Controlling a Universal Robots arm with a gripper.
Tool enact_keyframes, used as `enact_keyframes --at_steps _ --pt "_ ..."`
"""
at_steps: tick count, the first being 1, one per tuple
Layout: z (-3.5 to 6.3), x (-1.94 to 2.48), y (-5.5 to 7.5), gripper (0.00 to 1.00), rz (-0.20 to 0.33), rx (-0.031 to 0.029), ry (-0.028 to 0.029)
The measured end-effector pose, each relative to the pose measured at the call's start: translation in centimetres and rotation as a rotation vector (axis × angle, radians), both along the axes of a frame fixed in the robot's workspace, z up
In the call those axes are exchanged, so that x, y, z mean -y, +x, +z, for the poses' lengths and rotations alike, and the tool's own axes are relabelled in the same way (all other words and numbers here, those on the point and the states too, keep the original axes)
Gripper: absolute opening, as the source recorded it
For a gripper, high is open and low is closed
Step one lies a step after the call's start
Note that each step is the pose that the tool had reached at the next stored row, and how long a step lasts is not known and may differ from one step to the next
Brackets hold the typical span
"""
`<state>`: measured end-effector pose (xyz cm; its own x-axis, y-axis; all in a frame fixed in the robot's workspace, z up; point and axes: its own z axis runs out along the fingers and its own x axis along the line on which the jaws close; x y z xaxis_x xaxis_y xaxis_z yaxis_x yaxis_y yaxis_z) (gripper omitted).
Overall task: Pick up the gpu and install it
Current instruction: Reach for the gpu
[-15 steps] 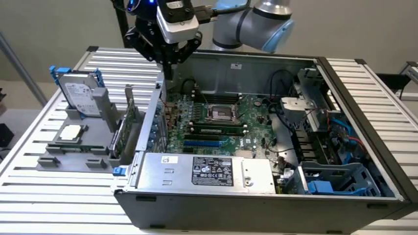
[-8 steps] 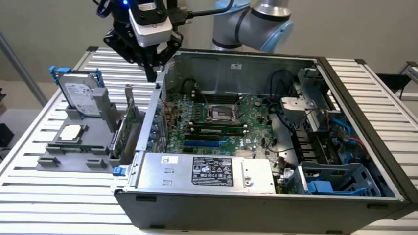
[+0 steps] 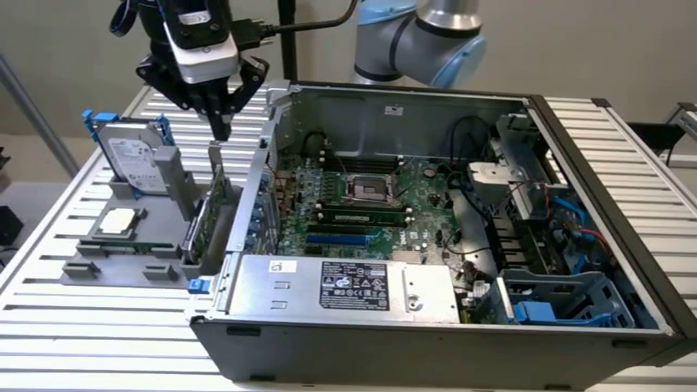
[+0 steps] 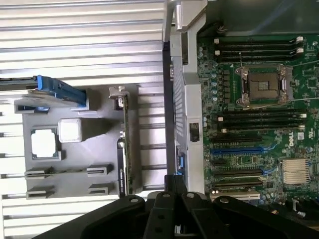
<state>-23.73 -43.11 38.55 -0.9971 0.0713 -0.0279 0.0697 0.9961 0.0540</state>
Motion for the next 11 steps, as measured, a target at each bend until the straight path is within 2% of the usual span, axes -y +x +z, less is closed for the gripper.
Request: enact_keyframes --at_steps 11 --pt "-0.62 -0.15 -5.0 0.11 0.000 0.0001 -0.0002"
